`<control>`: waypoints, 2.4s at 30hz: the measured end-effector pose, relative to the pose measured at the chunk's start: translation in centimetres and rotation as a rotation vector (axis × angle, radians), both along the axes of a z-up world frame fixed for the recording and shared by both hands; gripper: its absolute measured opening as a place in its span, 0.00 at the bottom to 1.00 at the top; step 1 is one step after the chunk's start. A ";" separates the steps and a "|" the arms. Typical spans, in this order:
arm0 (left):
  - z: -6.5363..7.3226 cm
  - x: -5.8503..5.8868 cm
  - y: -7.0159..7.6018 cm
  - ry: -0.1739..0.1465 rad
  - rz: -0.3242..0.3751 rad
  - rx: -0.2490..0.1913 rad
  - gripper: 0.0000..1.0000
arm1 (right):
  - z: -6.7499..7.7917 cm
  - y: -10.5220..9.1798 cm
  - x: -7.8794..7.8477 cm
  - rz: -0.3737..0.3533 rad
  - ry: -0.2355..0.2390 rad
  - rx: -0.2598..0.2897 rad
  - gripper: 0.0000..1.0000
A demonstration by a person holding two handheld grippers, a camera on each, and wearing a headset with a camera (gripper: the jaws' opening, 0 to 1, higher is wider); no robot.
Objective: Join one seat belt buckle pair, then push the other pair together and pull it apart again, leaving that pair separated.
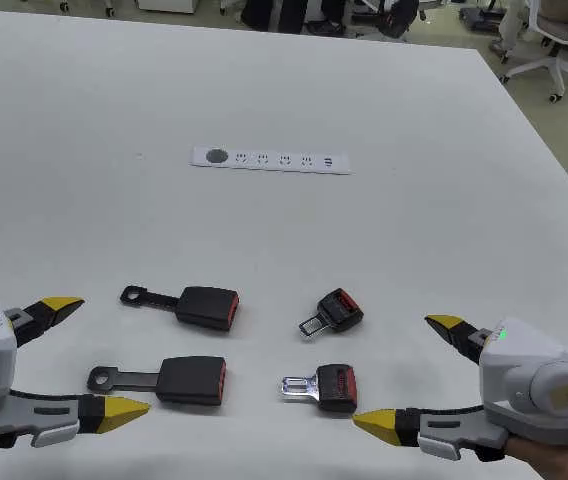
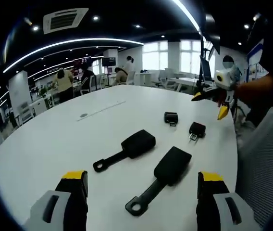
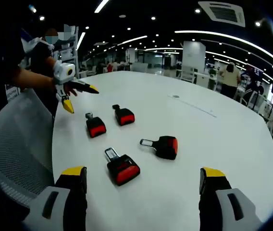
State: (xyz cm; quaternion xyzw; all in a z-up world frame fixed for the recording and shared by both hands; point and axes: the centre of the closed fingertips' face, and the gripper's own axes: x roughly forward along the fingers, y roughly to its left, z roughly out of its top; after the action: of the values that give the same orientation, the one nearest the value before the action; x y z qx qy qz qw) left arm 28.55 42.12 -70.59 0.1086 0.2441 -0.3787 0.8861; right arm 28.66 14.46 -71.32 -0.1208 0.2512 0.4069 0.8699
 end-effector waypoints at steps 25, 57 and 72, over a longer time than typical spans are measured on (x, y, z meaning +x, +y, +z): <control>-0.2 0.1 0.0 -0.001 -0.003 0.001 1.00 | 0.0 -0.2 0.0 0.011 -0.007 0.001 0.99; -0.3 0.1 -0.1 -0.002 -0.025 -0.001 0.99 | 0.1 -0.3 0.1 0.021 -0.018 -0.004 0.99; 0.2 -0.2 -0.7 -0.002 -0.035 0.005 0.99 | 0.1 -0.5 0.0 0.025 -0.021 -0.009 0.99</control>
State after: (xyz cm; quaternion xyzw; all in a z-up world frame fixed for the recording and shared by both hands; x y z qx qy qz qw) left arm 28.40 41.41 -70.40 0.1152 0.2423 -0.3933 0.8794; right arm 28.69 14.01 -71.19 -0.1321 0.2425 0.4152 0.8668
